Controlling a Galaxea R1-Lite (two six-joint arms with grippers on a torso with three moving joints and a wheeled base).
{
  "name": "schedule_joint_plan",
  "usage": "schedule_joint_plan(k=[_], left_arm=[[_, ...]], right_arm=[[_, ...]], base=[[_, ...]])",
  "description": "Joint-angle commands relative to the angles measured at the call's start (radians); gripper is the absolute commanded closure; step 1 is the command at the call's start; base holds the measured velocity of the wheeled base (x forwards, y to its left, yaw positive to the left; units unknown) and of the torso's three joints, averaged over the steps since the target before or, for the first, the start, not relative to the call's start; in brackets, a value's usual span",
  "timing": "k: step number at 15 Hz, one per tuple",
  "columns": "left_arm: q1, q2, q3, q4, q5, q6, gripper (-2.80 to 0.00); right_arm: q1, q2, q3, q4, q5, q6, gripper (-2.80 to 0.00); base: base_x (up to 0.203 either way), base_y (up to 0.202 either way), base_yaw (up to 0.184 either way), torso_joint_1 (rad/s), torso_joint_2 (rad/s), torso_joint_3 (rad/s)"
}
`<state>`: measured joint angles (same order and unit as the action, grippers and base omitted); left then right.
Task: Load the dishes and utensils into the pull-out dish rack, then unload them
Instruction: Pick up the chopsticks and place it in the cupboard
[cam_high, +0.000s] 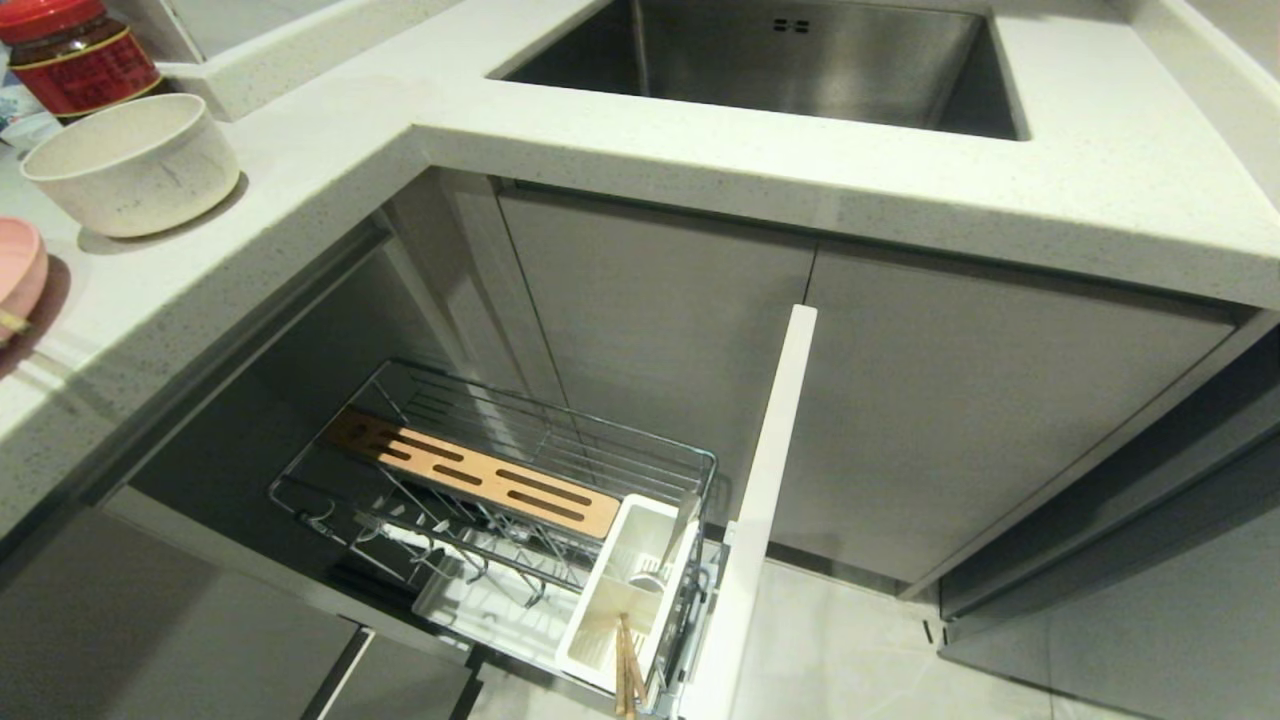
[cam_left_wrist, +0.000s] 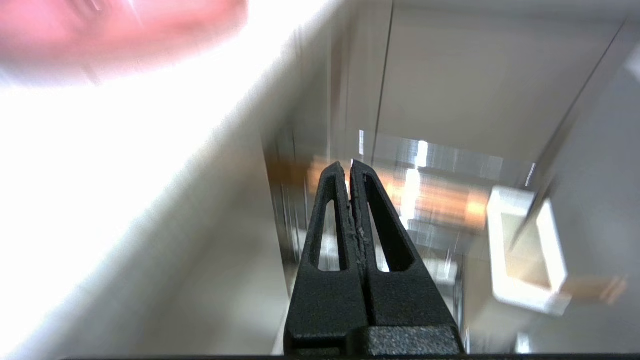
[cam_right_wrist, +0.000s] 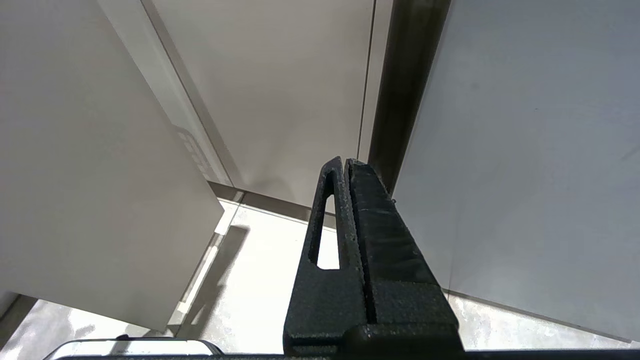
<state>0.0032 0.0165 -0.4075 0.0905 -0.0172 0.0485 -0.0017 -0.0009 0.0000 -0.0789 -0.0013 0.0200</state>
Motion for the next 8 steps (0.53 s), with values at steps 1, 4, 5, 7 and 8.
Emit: schedule_joint_plan(k=[1,4,5,7,8], left_arm=[[0.0,0.09,-0.296,0.168,-0.002,0.009,0.0],[0.002,0.379,-0.561,0.194,-0.003,0.011,0.0],[0.002,0.479,-0.655,0.187,-0.001,0.002,0.0],[0.001,0.667,-0.819,0.178,0.013,-0.042,0.0],[0.001,0.747,-0.875,0.177,0.021,-0.068,0.0]], right_arm=[[0.0,0.001,0.028,-0.001,0.0,0.0,0.0],[0.0,0.001,0.026,-0.001,0.0,0.0,0.0],[0.0,0.001,0.027,-0.001,0.001,0.0,0.0],[0.0,0.001,0.026,-0.001,0.0,0.0,0.0],[0.0,0.001,0.026,-0.001,0.0,0.0,0.0]], base=[[0.0,0.0,0.0,0.0,0.0,0.0],[0.0,0.0,0.0,0.0,0.0,0.0],[0.0,0.0,0.0,0.0,0.0,0.0],[0.0,0.0,0.0,0.0,0.0,0.0],[0.0,0.0,0.0,0.0,0.0,0.0]])
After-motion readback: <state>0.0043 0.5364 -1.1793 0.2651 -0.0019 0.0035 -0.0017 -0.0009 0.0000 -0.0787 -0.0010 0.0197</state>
